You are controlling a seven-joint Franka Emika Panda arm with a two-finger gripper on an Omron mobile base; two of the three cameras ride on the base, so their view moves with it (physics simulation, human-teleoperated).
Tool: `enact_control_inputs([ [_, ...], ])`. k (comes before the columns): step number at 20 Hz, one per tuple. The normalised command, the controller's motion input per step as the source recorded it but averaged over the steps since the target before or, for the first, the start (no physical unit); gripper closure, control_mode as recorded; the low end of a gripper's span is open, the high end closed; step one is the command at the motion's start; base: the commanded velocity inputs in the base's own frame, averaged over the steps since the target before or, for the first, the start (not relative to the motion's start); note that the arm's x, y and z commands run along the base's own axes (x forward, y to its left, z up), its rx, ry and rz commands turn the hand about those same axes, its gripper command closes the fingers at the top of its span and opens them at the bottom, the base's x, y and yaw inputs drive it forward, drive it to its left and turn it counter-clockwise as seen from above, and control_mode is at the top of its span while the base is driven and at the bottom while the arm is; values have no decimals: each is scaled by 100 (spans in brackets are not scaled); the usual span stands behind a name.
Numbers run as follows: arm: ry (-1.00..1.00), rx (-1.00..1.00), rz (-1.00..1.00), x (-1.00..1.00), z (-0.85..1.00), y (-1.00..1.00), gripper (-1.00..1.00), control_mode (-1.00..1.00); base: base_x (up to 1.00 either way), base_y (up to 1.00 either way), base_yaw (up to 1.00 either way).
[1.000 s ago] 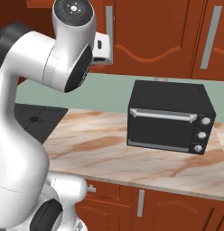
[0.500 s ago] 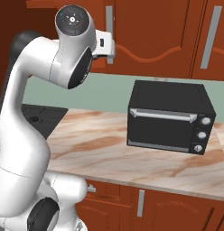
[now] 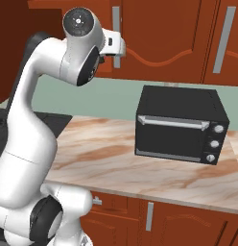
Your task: Get the candle and the liquor from the cabinet and move them to the dining counter.
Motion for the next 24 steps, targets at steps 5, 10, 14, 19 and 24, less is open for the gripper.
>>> enact_control_inputs([
  [5, 0, 0, -3, 38, 9, -20, -100, -100, 0, 0, 0],
  [10, 0, 0, -1, 38, 3, -18, -100, -100, 0, 0, 0],
  [14, 0, 0, 0, 47, -2, -10, -100, -100, 0, 0, 0],
  [19, 0, 0, 0, 51, -1, -2, -100, -100, 0, 0, 0],
  [24, 0, 4, 0, 54, -1, -7, -100, -100, 0, 0, 0],
])
